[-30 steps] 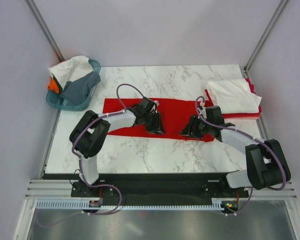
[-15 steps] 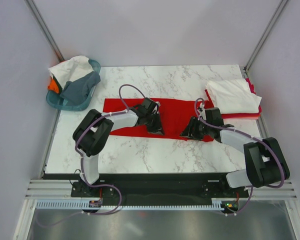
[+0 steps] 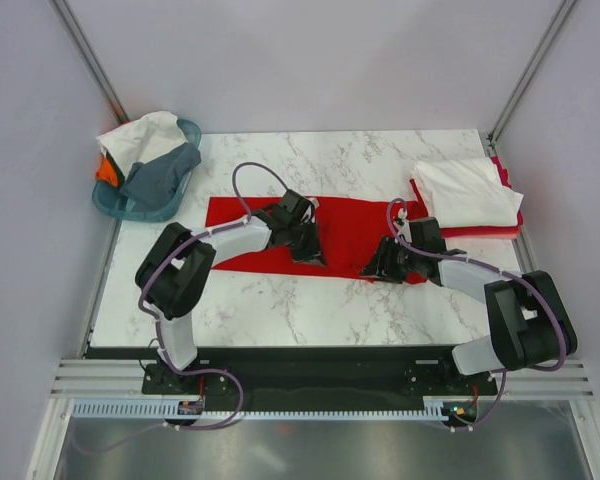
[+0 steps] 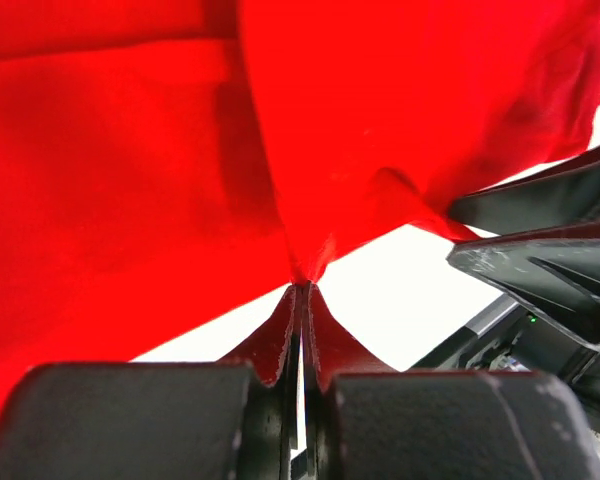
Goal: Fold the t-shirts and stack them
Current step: Fold the tshirt
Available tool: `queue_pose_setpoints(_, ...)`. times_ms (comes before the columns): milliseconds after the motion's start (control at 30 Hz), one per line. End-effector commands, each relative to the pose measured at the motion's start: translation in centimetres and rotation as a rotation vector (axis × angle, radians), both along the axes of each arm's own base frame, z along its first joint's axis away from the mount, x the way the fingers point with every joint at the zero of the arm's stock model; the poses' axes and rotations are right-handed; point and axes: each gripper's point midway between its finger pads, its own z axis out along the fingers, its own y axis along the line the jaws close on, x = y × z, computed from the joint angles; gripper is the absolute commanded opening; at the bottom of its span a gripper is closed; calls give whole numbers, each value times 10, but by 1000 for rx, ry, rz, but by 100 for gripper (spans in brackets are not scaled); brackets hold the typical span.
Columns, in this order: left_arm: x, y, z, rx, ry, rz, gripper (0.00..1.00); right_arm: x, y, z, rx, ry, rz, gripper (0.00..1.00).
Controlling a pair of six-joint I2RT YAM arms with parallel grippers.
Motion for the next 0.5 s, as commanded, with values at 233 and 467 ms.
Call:
queue_pose_setpoints(233, 10, 11, 36, -62, -49, -33, 2, 1, 3, 6, 11, -49, 38, 50)
queue_pose_setpoints(467, 11, 23, 33, -68, -29, -25, 2, 14, 6, 29, 44, -101, 2, 51)
